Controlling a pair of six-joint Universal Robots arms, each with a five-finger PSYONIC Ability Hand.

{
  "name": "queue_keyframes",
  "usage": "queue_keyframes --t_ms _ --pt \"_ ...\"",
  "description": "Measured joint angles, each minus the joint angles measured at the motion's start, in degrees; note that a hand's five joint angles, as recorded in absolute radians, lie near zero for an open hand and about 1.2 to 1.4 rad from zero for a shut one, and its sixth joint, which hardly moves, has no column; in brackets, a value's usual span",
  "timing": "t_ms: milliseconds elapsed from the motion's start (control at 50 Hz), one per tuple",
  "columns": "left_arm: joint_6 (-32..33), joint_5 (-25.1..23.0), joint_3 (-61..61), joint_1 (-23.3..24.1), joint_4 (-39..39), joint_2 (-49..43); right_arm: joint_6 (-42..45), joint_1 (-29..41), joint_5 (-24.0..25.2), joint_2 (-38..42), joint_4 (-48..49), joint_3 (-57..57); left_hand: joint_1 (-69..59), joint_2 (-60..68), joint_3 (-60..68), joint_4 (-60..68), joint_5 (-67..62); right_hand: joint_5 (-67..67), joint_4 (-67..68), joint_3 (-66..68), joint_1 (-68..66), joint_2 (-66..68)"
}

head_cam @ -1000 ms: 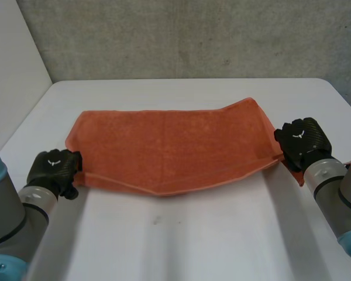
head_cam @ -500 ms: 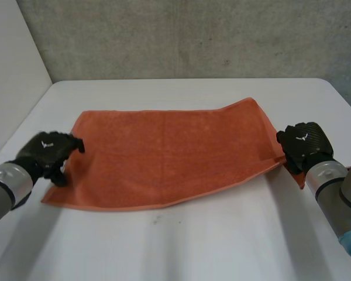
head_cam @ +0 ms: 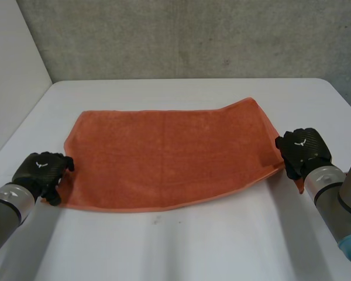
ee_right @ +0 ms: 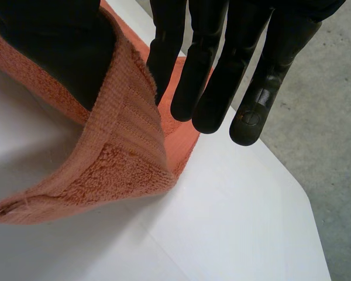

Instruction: Fold the laundry

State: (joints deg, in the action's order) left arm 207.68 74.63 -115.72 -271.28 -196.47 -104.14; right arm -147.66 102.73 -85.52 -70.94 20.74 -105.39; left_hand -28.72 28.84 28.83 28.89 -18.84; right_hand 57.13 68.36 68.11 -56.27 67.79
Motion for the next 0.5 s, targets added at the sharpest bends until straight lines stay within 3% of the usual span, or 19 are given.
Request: queue_keyframes --t_ms 500 --pt "0.0 1.4 -1.57 0.0 -7.29 -5.83 0.0 0.09 0.2 0.0 0.0 -0.16 -2.49 2.56 2.55 2.56 -2.57 0.0 0.0 0.0 0.0 0.0"
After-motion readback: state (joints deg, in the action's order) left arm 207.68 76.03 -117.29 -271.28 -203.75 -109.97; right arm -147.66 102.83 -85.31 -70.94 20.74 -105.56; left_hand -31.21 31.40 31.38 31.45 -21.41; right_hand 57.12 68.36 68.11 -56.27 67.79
